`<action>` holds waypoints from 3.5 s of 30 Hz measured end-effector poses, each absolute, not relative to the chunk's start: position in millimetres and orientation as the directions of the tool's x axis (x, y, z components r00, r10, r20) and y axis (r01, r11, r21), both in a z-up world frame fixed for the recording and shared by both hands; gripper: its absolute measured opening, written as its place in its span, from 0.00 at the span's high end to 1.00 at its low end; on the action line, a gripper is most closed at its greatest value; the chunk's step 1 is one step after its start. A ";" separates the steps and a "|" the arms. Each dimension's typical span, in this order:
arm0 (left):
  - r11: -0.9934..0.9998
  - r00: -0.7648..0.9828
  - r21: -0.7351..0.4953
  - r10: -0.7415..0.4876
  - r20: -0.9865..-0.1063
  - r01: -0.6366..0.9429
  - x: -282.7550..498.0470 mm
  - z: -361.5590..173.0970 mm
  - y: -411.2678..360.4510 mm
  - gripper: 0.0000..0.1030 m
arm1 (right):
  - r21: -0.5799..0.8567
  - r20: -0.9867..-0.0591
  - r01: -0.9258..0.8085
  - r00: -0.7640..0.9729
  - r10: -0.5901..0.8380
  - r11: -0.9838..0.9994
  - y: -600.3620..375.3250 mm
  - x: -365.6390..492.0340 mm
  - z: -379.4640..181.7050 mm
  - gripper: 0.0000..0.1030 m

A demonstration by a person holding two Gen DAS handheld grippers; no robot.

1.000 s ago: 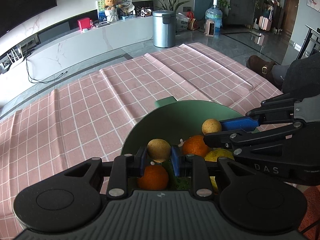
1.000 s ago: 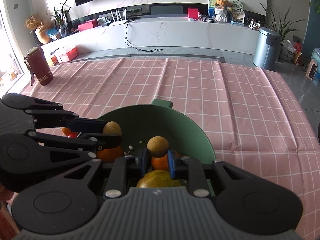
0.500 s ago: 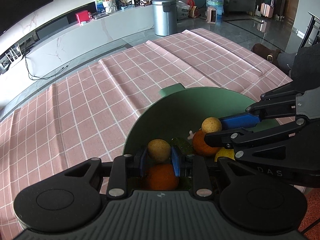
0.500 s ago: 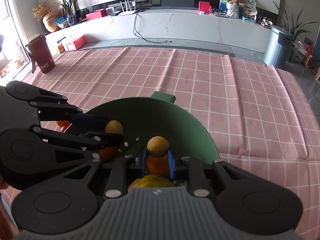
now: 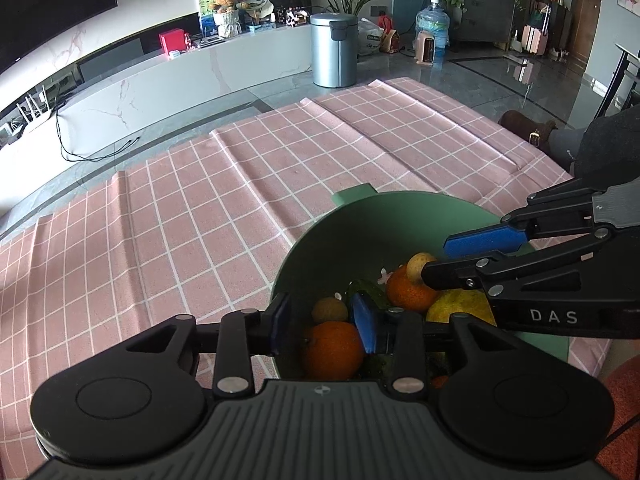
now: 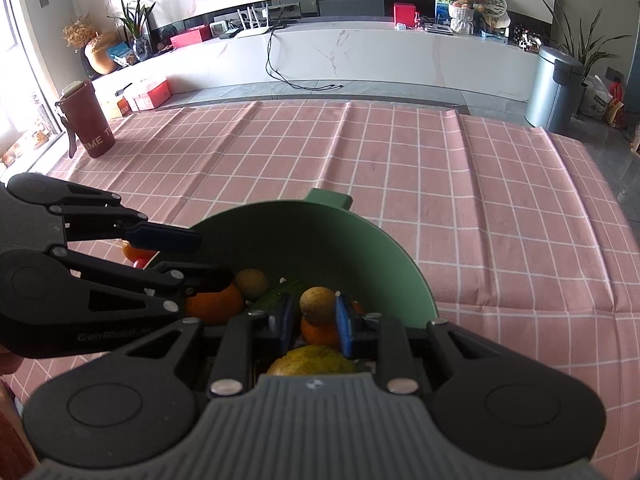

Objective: Organize fruits
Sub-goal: 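Withdraw both grippers from the colander toward the orange and red tomato, then grasp the orange with the left gripper while the right gripper grasps the red tomato, then lower the orange and tomato into the green colander and open both grippers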

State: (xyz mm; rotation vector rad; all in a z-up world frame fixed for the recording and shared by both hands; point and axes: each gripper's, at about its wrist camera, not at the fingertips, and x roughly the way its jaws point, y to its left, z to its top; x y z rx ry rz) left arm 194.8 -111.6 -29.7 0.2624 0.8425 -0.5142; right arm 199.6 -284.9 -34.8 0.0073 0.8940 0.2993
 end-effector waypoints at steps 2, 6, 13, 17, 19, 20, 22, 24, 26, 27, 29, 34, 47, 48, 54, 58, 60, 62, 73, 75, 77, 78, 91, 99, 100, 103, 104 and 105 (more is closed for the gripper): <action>0.851 0.573 0.021 -0.336 -0.748 0.525 188.4 -19.9 -105.6 0.57 | 0.140 -0.756 -0.239 0.601 0.260 0.961 -286.1 195.8 -28.1 0.76; 0.862 0.604 0.026 -0.333 -0.724 0.507 176.8 -2.6 -88.0 0.57 | 0.165 -0.731 -0.207 0.630 0.261 0.964 -287.6 187.6 -14.5 0.73; 0.884 0.638 0.026 -0.317 -0.702 0.468 156.4 11.9 -46.6 0.57 | 0.202 -0.709 -0.154 0.659 0.253 0.967 -279.2 168.0 -0.1 0.72; 0.902 0.669 0.027 -0.300 -0.680 0.431 142.4 10.9 -22.9 0.57 | 0.247 -0.669 -0.147 0.689 0.278 0.958 -257.2 145.4 6.2 0.72; 0.908 0.672 0.016 -0.298 -0.678 0.419 137.2 6.9 -10.5 0.57 | 0.262 -0.642 -0.155 0.709 0.292 0.953 -241.7 132.5 7.5 0.72; 0.910 0.672 0.010 -0.300 -0.677 0.415 134.8 4.3 -4.0 0.57 | 0.264 -0.629 -0.163 0.718 0.298 0.951 -233.5 126.6 7.3 0.72; 0.918 0.677 0.000 -0.293 -0.675 0.398 131.7 -0.7 8.4 0.57 | 0.261 -0.600 -0.180 0.740 0.305 0.948 -214.6 114.4 4.5 0.72; 0.931 0.684 -0.019 -0.283 -0.672 0.365 130.4 -7.0 21.6 0.57 | 0.257 -0.584 -0.197 0.749 0.315 0.946 -193.9 104.7 -1.4 0.72; 0.942 0.689 -0.050 -0.278 -0.670 0.331 131.1 -13.0 33.1 0.58 | 0.250 -0.566 -0.214 0.759 0.322 0.944 -176.1 97.9 -7.7 0.73; 0.947 0.688 -0.067 -0.275 -0.671 0.313 131.9 -16.0 39.0 0.58 | 0.239 -0.556 -0.229 0.765 0.326 0.944 -165.4 95.1 -11.3 0.73; 0.954 0.689 -0.084 -0.267 -0.674 0.287 133.4 -23.1 47.1 0.60 | 0.213 -0.551 -0.248 0.769 0.326 0.945 -147.0 93.6 -18.3 0.73; 0.961 0.694 -0.120 -0.264 -0.669 0.250 140.8 -36.2 58.5 0.63 | 0.126 -0.568 -0.286 0.764 0.305 0.950 -113.5 102.1 -36.6 0.75; 0.951 0.644 -0.163 -0.299 -0.704 0.263 164.1 -71.6 69.8 0.65 | -0.062 -0.626 -0.298 0.755 0.195 0.953 -74.2 151.0 -80.2 0.77; 0.951 0.640 -0.166 -0.300 -0.707 0.263 165.7 -73.4 70.7 0.65 | -0.074 -0.627 -0.295 0.756 0.186 0.953 -73.2 153.3 -82.3 0.77; 0.948 0.627 -0.164 -0.303 -0.717 0.271 178.7 -80.9 71.3 0.66 | -0.108 -0.647 -0.290 0.746 0.154 0.951 -67.1 170.5 -96.3 0.77; 0.938 0.627 -0.179 -0.333 -0.704 0.297 186.0 -81.2 68.9 0.65 | -0.114 -0.663 -0.283 0.736 0.140 0.952 -65.2 179.6 -102.2 0.77; 0.932 0.628 -0.186 -0.349 -0.696 0.311 189.7 -81.0 66.3 0.65 | -0.121 -0.667 -0.283 0.733 0.133 0.951 -65.2 181.8 -104.0 0.79; 0.927 0.623 -0.192 -0.360 -0.695 0.322 192.5 -81.8 64.7 0.65 | -0.123 -0.671 -0.292 0.728 0.138 0.948 -63.4 183.0 -105.5 0.80; 0.908 0.603 -0.248 -0.410 -0.684 0.337 206.4 -84.1 55.5 0.40 | -0.297 -0.647 -0.267 0.763 0.013 0.917 -52.4 177.5 -107.2 0.81; 0.908 0.601 -0.252 -0.413 -0.685 0.336 210.2 -84.1 51.5 0.39 | -0.278 -0.661 -0.269 0.750 0.020 0.922 -53.9 178.7 -108.4 0.81; 0.908 0.597 -0.254 -0.412 -0.688 0.335 214.2 -85.4 48.0 0.38 | -0.273 -0.663 -0.268 0.748 0.021 0.924 -54.9 179.0 -108.8 0.81; 0.911 0.595 -0.247 -0.404 -0.695 0.331 216.1 -87.1 46.6 0.38 | -0.273 -0.662 -0.268 0.749 0.021 0.924 -55.0 179.1 -108.9 0.81; 0.914 0.575 -0.268 -0.401 -0.713 0.306 223.6 -91.8 49.8 0.52 | -0.291 -0.657 -0.272 0.754 0.015 0.917 -57.5 178.4 -110.6 0.81; 0.924 0.624 -0.307 -0.380 -0.683 0.228 202.9 -67.9 71.7 0.52 | -0.267 -0.634 -0.286 0.771 0.056 0.920 -61.1 160.4 -93.8 0.81; 0.925 0.629 -0.304 -0.378 -0.679 0.228 197.5 -63.6 72.1 0.52 | -0.264 -0.628 -0.289 0.776 0.063 0.920 -62.3 156.8 -89.5 0.81; 0.926 0.639 -0.296 -0.377 -0.670 0.236 184.8 -48.8 66.9 0.52 | -0.224 -0.618 -0.299 0.780 0.102 0.928 -71.7 143.0 -68.2 0.81; 0.921 0.643 -0.302 -0.388 -0.660 0.246 181.0 -43.9 63.9 0.52 | -0.203 -0.614 -0.300 0.780 0.118 0.932 -76.5 138.7 -59.5 0.81; 0.916 0.645 -0.311 -0.399 -0.651 0.253 177.8 -39.2 60.7 0.52 | -0.188 -0.612 -0.302 0.781 0.129 0.935 -81.3 135.2 -52.1 0.81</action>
